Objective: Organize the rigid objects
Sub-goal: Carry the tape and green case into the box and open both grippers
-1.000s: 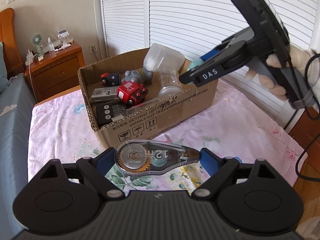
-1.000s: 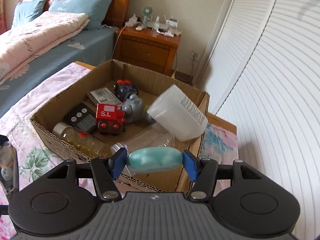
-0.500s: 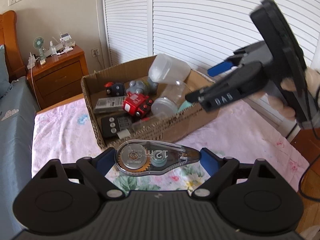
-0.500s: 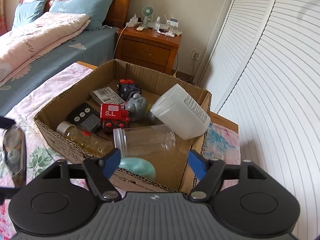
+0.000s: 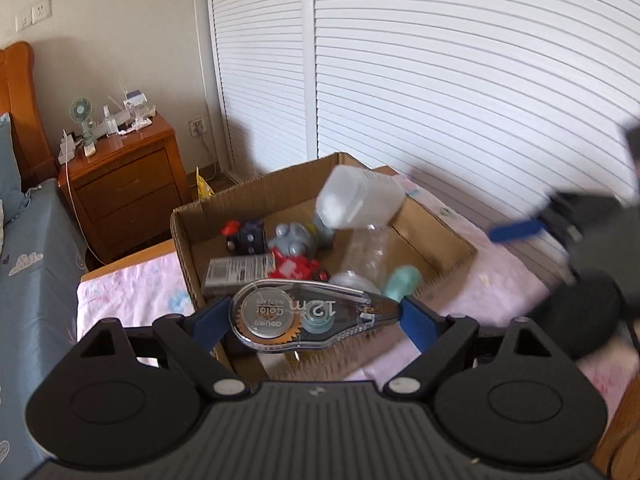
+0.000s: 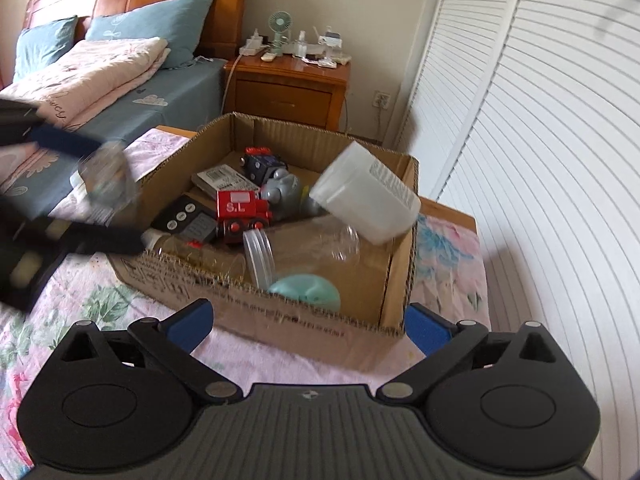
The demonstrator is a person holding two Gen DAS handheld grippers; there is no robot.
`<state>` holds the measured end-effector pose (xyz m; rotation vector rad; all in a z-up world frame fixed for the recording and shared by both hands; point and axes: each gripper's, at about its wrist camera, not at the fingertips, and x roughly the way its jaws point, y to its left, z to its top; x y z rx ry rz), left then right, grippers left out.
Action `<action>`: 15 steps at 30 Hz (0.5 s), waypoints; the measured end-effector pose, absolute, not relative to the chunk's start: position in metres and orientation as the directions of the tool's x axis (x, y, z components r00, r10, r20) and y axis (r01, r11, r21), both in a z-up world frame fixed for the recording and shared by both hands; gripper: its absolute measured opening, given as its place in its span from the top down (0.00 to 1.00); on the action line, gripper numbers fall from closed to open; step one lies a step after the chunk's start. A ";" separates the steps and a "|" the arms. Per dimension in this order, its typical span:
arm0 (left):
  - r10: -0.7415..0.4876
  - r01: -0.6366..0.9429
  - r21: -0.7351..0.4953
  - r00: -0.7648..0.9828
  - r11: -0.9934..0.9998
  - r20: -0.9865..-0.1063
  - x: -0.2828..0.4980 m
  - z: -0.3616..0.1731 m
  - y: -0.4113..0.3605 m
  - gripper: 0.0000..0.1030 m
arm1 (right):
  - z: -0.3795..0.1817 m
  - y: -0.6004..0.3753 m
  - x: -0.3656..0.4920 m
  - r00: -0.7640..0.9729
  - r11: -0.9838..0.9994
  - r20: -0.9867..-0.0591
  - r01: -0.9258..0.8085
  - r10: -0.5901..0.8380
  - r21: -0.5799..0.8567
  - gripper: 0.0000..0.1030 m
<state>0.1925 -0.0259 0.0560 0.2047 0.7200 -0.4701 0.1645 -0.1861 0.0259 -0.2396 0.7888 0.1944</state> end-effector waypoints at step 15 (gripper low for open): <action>-0.202 0.355 0.032 0.601 0.934 -0.774 0.311 0.019 -0.042 0.13 | 0.040 -0.177 0.131 0.728 0.972 -0.679 -0.215 0.095 -0.094 0.00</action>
